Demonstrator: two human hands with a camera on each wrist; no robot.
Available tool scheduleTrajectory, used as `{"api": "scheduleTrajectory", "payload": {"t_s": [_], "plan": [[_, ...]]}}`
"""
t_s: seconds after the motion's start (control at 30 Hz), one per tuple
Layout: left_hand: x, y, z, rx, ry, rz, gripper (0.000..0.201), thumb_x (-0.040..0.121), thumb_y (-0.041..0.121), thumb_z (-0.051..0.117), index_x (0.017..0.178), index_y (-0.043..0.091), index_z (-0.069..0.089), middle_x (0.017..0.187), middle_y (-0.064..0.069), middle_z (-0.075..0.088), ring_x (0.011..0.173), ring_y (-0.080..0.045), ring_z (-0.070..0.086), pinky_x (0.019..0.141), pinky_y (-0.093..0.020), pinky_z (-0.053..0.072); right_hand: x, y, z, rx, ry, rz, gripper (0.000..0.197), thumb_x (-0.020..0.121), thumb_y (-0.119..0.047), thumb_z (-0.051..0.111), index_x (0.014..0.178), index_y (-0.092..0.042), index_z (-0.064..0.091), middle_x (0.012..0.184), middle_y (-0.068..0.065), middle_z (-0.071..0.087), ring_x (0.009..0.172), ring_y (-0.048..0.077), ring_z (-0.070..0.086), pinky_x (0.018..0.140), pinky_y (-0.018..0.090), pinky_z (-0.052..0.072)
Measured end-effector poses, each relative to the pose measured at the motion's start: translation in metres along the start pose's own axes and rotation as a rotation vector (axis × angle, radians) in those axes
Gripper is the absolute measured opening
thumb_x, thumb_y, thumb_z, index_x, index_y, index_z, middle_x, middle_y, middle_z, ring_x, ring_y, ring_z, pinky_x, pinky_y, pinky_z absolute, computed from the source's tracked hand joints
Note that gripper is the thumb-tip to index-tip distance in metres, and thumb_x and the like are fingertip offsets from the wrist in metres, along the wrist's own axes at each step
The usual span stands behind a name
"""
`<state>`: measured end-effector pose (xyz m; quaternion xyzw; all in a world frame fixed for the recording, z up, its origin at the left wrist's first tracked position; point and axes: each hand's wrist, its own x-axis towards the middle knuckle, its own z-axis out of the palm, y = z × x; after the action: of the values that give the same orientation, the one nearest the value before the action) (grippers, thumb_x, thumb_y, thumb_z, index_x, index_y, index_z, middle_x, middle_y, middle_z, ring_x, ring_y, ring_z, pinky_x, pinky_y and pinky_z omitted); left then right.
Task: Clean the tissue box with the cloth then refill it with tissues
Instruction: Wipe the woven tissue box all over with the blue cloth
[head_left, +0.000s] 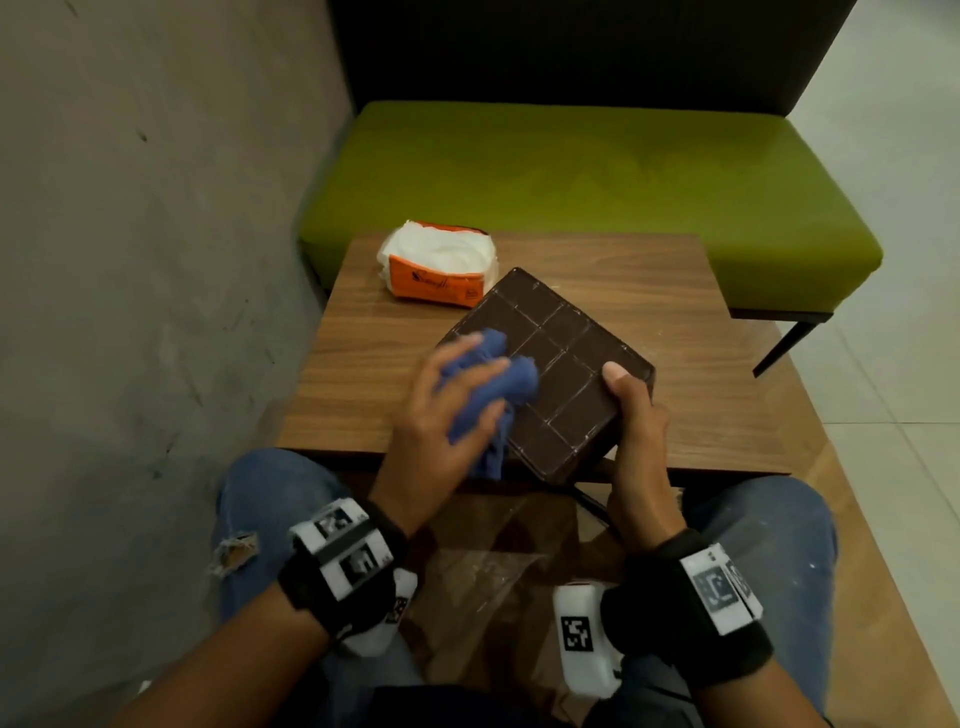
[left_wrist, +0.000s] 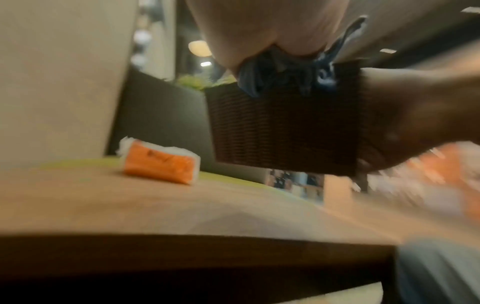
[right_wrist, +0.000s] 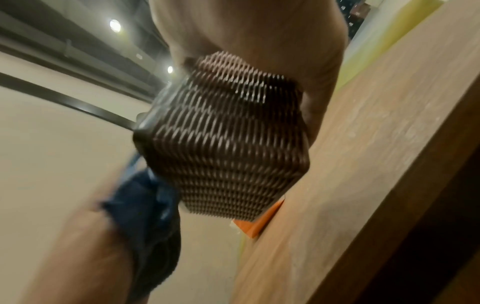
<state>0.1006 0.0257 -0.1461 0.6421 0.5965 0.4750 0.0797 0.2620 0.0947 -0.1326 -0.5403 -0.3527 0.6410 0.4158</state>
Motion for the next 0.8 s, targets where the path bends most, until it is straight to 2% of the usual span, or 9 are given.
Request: {"api": "scheduleTrajectory", "payload": {"t_s": [0.1,0.2,0.27,0.33,0.43,0.57,0.63,0.73,0.8], "plan": [[0.019,-0.020,-0.007,-0.070,0.194,-0.223,0.037,0.090,0.033,0.053,0.118,0.011,0.060,0.125,-0.012,0.053,0.117,-0.013,0.051,0.099,-0.019,0.041,-0.007,0.000,-0.007,-0.046,-0.057,-0.046,0.101,0.048,-0.064,0.067,0.129,-0.013,0.038,0.120,0.008,0.056,0.103,0.021,0.063,0.090,0.048,0.055],[0.038,-0.025,-0.008,-0.272,0.199,-0.504,0.025,0.092,0.031,0.057,0.108,0.013,0.062,0.103,-0.006,0.065,0.097,-0.018,0.063,0.084,-0.035,0.051,-0.015,0.005,-0.014,-0.106,-0.120,-0.119,0.086,0.054,-0.058,0.068,0.122,-0.017,0.035,0.118,0.004,0.054,0.103,0.018,0.062,0.086,0.038,0.056],[0.052,-0.020,-0.008,-0.430,0.181,-0.627,0.015,0.093,0.027,0.057,0.104,0.017,0.062,0.098,-0.002,0.068,0.093,-0.016,0.065,0.081,-0.036,0.052,-0.020,0.008,-0.016,-0.212,-0.145,-0.220,0.081,0.059,-0.058,0.069,0.120,-0.019,0.035,0.117,0.000,0.055,0.106,0.016,0.062,0.088,0.036,0.054],[0.064,-0.013,-0.007,-0.382,0.211,-0.544,0.018,0.093,0.027,0.058,0.106,0.015,0.062,0.103,-0.006,0.067,0.097,-0.016,0.064,0.087,-0.037,0.053,-0.021,0.009,-0.016,-0.292,-0.136,-0.282,0.083,0.057,-0.063,0.068,0.121,-0.021,0.035,0.116,-0.005,0.056,0.108,0.012,0.060,0.093,0.039,0.053],[0.069,0.010,-0.002,-0.143,0.264,-0.196,0.026,0.090,0.022,0.062,0.111,0.008,0.062,0.116,-0.010,0.055,0.107,-0.008,0.053,0.096,-0.017,0.043,-0.019,0.005,-0.012,-0.364,-0.129,-0.351,0.090,0.055,-0.070,0.069,0.124,-0.025,0.034,0.119,-0.007,0.056,0.110,0.011,0.059,0.095,0.043,0.052],[0.053,0.037,0.005,-0.025,-0.141,0.272,0.034,0.086,0.017,0.066,0.118,0.008,0.062,0.129,-0.014,0.047,0.124,-0.021,0.047,0.106,-0.029,0.037,-0.015,0.001,-0.011,-0.422,-0.104,-0.409,0.089,0.055,-0.070,0.067,0.124,-0.024,0.035,0.116,-0.003,0.058,0.104,0.012,0.061,0.092,0.048,0.051],[0.056,0.030,0.000,-0.004,-0.150,0.264,0.032,0.086,0.017,0.066,0.117,0.008,0.062,0.129,-0.010,0.046,0.123,-0.019,0.046,0.106,-0.026,0.036,-0.015,0.002,-0.012,-0.409,-0.096,-0.409,0.086,0.055,-0.067,0.067,0.123,-0.024,0.036,0.115,-0.003,0.058,0.105,0.014,0.061,0.092,0.049,0.052],[0.068,0.002,-0.007,-0.006,0.101,-0.015,0.023,0.090,0.020,0.061,0.110,0.008,0.062,0.119,-0.004,0.048,0.111,-0.008,0.049,0.099,-0.015,0.037,-0.017,0.001,-0.018,-0.332,-0.101,-0.393,0.080,0.056,-0.066,0.070,0.119,-0.029,0.038,0.116,-0.004,0.058,0.107,0.015,0.061,0.092,0.048,0.052],[0.070,-0.016,-0.006,-0.093,0.218,-0.259,0.027,0.093,0.031,0.055,0.102,0.007,0.062,0.106,-0.008,0.057,0.097,-0.011,0.055,0.090,-0.028,0.047,-0.018,-0.002,-0.019,-0.271,-0.093,-0.401,0.080,0.058,-0.062,0.070,0.121,-0.025,0.037,0.116,-0.003,0.057,0.108,0.015,0.061,0.093,0.047,0.053]]}}
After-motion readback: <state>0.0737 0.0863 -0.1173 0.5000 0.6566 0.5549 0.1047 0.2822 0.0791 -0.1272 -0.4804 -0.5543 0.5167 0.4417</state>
